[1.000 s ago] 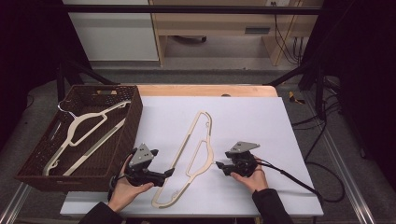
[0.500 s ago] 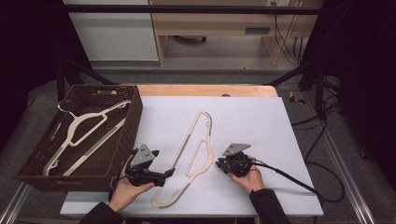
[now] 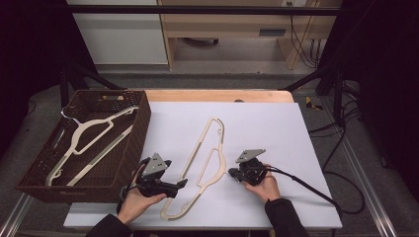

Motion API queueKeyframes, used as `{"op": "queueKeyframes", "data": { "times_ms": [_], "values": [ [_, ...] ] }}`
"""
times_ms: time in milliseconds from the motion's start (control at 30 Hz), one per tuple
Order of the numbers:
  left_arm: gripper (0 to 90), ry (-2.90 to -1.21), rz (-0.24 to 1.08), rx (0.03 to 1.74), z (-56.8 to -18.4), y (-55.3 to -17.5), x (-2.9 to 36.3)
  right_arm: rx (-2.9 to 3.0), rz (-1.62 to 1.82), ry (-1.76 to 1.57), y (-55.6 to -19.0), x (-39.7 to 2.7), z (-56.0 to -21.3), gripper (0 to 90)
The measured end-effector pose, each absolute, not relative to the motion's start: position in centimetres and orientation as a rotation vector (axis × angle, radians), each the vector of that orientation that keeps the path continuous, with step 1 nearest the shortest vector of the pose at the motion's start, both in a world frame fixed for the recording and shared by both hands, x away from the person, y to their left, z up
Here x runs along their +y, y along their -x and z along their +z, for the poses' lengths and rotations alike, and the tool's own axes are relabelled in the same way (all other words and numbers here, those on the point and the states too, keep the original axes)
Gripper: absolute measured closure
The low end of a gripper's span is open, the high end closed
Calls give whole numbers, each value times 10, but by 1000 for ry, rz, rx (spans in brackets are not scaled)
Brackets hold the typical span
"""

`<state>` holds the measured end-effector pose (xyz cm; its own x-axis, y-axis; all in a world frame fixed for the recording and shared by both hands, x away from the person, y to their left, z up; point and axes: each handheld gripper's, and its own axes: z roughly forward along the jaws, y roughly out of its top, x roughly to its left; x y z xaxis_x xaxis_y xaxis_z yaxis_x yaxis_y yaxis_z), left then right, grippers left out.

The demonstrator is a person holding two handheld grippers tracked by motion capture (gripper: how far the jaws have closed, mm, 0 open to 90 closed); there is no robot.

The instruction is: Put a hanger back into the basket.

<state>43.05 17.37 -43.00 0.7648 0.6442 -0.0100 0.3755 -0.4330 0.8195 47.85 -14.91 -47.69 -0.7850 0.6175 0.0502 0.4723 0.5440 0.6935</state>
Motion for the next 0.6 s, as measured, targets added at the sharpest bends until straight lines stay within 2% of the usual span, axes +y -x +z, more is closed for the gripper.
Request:
{"op": "queueKeyframes", "data": {
  "times_ms": [267,600],
  "values": [
    [145,-2115,369,725,-429,-431,156,2581,1100,-947,-477,-152,-469,887],
    [174,-2215,326,659,-434,-441,105,2600,1128,-946,-475,-151,-462,888]
  ]
}}
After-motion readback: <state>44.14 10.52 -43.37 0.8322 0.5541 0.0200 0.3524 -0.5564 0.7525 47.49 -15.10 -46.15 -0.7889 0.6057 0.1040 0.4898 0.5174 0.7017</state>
